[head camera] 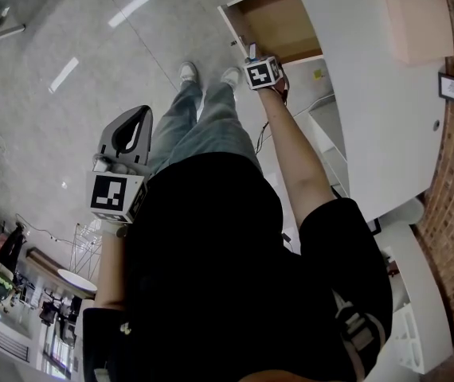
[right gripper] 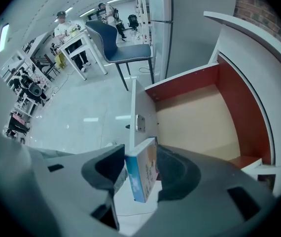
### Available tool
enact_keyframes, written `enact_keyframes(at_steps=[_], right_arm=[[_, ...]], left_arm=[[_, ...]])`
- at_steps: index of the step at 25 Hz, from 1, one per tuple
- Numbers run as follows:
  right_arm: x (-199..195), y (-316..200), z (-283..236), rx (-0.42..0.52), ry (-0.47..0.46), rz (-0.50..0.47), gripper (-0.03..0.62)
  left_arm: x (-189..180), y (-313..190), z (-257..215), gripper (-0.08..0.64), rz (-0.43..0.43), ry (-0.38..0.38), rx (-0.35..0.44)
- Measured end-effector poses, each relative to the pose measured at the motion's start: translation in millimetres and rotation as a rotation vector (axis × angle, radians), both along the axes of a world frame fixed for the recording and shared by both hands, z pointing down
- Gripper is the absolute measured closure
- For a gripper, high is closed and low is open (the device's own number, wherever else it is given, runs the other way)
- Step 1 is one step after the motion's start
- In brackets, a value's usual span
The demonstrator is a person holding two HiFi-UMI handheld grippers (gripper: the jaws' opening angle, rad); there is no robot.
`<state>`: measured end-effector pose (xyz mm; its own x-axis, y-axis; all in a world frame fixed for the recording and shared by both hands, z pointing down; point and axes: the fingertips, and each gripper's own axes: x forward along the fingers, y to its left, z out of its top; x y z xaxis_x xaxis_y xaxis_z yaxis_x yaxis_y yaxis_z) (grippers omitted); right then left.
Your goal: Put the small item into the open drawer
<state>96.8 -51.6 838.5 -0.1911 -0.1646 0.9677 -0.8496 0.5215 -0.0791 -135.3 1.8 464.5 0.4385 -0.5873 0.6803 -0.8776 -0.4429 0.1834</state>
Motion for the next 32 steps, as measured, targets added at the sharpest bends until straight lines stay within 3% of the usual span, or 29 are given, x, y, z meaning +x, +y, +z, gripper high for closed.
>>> enact_keyframes(at_steps=[5, 14, 19, 28, 32], right_arm=[[-1, -3, -14, 0.033, 0.000, 0.015, 0.357], [-3, -9, -44, 0.081, -0.004, 0.028, 0.365], [-8, -16, -81, 0.137, -0.032, 0.047, 0.408], [-18, -40, -187, 0.323, -0.123, 0.076, 0.546], [-22, -45, -234, 0.400, -0.170, 0.094, 0.569]], left_arm=[[-1, 0, -5, 0.557, 0.001, 0.010, 0.017], [3, -7, -14, 0.557, 0.019, 0.041, 0.049], [3, -15, -21, 0.557, 0.031, 0.060, 0.076], [12, -37, -38, 0.557, 0.079, 0.108, 0.145], [17, -50, -47, 0.557, 0.090, 0.148, 0.173]])
